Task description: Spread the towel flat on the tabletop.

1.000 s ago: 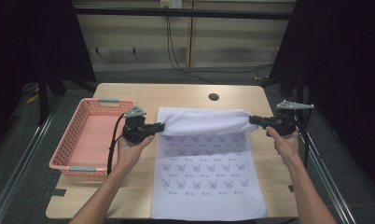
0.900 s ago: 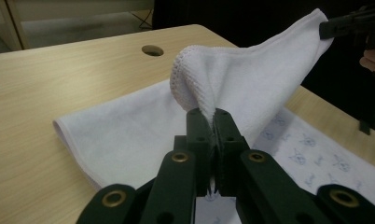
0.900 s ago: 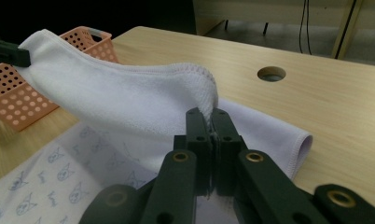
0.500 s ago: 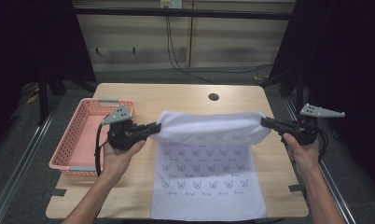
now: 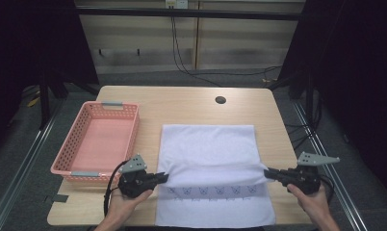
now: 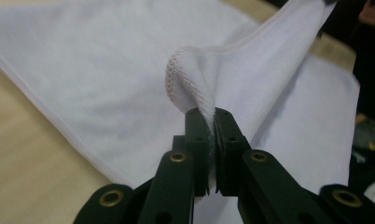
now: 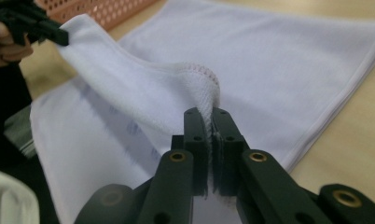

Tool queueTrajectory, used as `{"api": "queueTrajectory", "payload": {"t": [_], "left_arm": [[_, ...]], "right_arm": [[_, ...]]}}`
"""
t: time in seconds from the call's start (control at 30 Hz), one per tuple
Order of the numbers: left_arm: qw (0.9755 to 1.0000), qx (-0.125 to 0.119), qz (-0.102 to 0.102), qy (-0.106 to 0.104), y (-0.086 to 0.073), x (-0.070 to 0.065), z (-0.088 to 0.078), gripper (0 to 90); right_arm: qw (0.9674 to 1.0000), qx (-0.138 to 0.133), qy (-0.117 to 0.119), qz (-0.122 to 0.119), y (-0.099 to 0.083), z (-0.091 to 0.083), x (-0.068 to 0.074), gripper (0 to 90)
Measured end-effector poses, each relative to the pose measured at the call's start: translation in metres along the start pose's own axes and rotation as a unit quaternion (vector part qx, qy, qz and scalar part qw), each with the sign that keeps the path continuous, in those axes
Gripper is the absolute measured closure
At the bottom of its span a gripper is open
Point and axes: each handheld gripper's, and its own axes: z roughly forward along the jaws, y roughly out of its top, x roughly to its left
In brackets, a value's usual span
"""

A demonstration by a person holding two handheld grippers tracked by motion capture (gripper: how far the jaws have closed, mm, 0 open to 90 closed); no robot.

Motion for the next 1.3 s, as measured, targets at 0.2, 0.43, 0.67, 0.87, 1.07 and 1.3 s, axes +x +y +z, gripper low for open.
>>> {"api": "queueTrajectory", "payload": {"t": [0.2, 0.43, 0.67, 0.87, 1.07, 1.3], "left_arm": [[0.9986, 0.051, 0.002, -0.015, -0.021, -0.003, 0.008, 79.5], [0.999, 0.028, -0.005, -0.034, -0.021, -0.006, -0.001, 68.5], [0.9996, 0.02, -0.008, -0.019, -0.003, 0.005, 0.016, 46.9], [0.9965, 0.061, 0.031, -0.048, -0.004, -0.007, 0.032, 85.2], [0.9958, 0.053, 0.04, -0.063, -0.013, -0.019, 0.019, 85.7], [0.9959, 0.048, 0.034, -0.069, -0.017, -0.017, 0.016, 86.0]], "right_arm": [[0.9977, 0.066, 0.008, -0.006, -0.029, 0.007, 0.008, 78.6], [0.9955, 0.092, 0.017, -0.012, -0.043, 0.001, 0.019, 73.8], [0.9955, 0.088, 0.025, -0.023, -0.046, -0.004, 0.026, 81.7], [0.9949, 0.094, 0.026, -0.026, -0.049, -0.007, 0.029, 87.8], [0.9973, 0.071, -0.005, -0.021, -0.043, -0.01, 0.023, 58.4], [0.9941, 0.107, -0.015, -0.006, -0.019, 0.034, -0.004, 42.4]]}}
